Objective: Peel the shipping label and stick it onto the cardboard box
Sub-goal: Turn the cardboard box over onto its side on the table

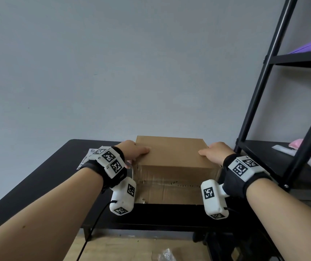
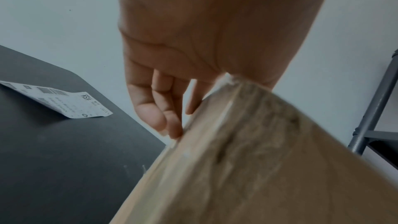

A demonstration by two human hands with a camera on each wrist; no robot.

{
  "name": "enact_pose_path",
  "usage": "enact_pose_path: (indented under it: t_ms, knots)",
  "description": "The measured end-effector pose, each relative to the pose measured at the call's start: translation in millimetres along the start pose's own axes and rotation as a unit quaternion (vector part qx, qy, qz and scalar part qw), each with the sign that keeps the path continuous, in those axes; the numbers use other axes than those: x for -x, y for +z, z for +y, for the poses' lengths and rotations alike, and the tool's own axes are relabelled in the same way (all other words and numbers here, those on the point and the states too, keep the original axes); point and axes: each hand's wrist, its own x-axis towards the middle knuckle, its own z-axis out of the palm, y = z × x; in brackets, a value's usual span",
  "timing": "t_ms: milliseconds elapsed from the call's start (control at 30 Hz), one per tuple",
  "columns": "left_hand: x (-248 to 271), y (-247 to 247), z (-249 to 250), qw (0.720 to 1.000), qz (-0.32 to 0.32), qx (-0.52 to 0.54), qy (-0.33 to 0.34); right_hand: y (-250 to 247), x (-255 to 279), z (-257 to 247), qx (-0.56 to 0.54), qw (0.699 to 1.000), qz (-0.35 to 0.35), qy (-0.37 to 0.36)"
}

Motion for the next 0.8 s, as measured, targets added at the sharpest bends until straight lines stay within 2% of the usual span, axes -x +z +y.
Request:
enact_pose_path:
  t_ms: [167, 267, 333, 433, 600, 800]
  knots:
    - [-0.3, -2.7, -2.6, 1.0, 0.001, 0.007, 0.002, 0.3, 5.8, -6.8, 0.032, 0.999, 0.0, -0.003]
    - [-0.3, -10.0, -4.3, 1.0, 0.011, -0.018, 0.017, -1.5, 12.8, -18.2, 0.066, 0.996, 0.048, -0.025]
    - [0.4, -20.3, -4.3, 0.997, 0.046, -0.042, 0.037, -3.4, 17.7, -32.1, 0.048, 0.994, 0.073, -0.058]
    - [3.2, -43.5, -5.7, 0.991, 0.111, -0.034, 0.065, -3.6, 28.2, -62.3, 0.023, 0.989, 0.074, -0.122]
    - [3.5, -83.3, -30.4, 0.983, 0.169, -0.035, 0.059, 22.3, 48.4, -125.7, -0.018, 0.976, 0.032, -0.217]
    - [-8.4, -107.0, -85.4, 0.983, 0.181, 0.002, 0.018, 75.1, 47.0, -189.3, -0.066, 0.967, -0.041, -0.242]
